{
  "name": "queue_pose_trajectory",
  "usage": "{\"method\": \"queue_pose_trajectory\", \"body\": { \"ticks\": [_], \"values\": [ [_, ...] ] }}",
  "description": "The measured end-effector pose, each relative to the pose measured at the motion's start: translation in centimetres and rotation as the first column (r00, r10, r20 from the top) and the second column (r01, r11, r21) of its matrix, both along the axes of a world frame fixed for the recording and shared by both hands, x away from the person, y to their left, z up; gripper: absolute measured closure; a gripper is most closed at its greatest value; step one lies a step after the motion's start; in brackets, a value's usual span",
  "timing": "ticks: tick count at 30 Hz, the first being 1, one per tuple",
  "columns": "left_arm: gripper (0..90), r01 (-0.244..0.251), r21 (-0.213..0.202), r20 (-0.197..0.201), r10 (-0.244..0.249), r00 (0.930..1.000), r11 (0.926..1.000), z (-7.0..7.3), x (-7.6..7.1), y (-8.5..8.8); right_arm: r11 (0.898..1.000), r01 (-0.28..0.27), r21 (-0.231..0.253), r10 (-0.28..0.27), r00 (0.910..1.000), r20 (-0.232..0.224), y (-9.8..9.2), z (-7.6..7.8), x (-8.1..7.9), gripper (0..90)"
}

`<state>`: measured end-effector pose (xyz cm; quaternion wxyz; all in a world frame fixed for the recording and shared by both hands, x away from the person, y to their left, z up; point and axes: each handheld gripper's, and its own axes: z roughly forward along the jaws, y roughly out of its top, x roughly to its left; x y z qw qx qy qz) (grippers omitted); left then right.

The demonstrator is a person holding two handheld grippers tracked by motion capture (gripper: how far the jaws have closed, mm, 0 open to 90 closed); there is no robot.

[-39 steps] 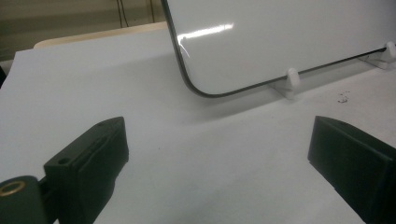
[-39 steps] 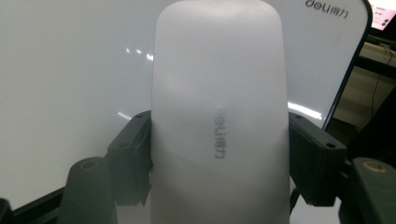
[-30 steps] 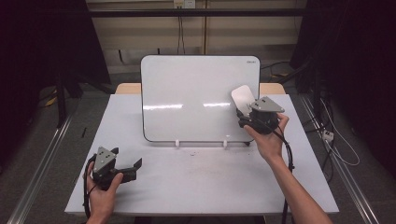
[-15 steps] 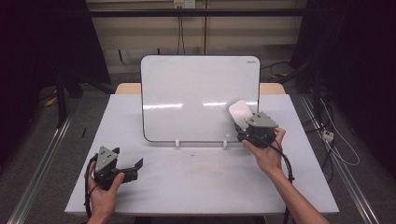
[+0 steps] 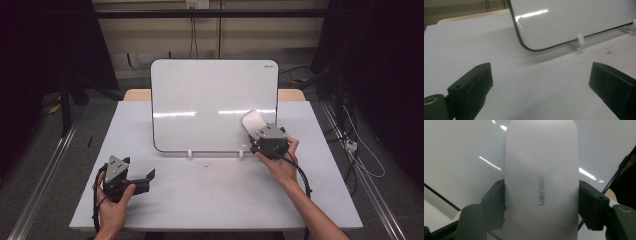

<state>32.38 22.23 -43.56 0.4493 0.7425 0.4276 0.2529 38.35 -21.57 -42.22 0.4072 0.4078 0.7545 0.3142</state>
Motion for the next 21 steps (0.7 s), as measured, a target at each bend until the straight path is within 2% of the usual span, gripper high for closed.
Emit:
{"method": "queue_pose_trajectory", "body": {
  "ticks": [4, 8, 15, 18, 21],
  "values": [
    [4.9, 0.006, 0.001, 0.001, -0.006, 1.0000, 1.0000, 0.0, 0.0, -0.1, 1.000, -0.005, -0.001, 0.005, 1.0000, -0.002, -0.1, 0.0, 0.0, 31.4],
    [5.0, 0.003, -0.003, 0.001, -0.003, 1.0000, 1.0000, 0.0, 0.1, 0.1, 1.000, -0.009, 0.024, 0.010, 0.9998, -0.019, -0.3, 0.1, 0.2, 30.4],
    [5.0, 0.008, -0.005, 0.001, -0.008, 1.0000, 1.0000, 0.0, 0.2, 0.2, 0.995, 0.000, 0.103, 0.006, 0.9984, -0.057, -0.9, 0.2, 0.4, 19.5],
    [5.0, 0.011, -0.006, -0.003, -0.011, 0.9999, 0.9999, -0.1, 0.2, 0.1, 0.994, 0.001, 0.109, 0.005, 0.9985, -0.055, -1.0, 0.4, 0.2, 10.6],
    [4.9, 0.014, -0.006, -0.005, -0.014, 0.9999, 0.9999, -0.2, 0.3, 0.1, 0.991, -0.005, 0.136, 0.012, 0.9986, -0.051, -1.2, 0.9, -0.1, 7.3]
  ]
}}
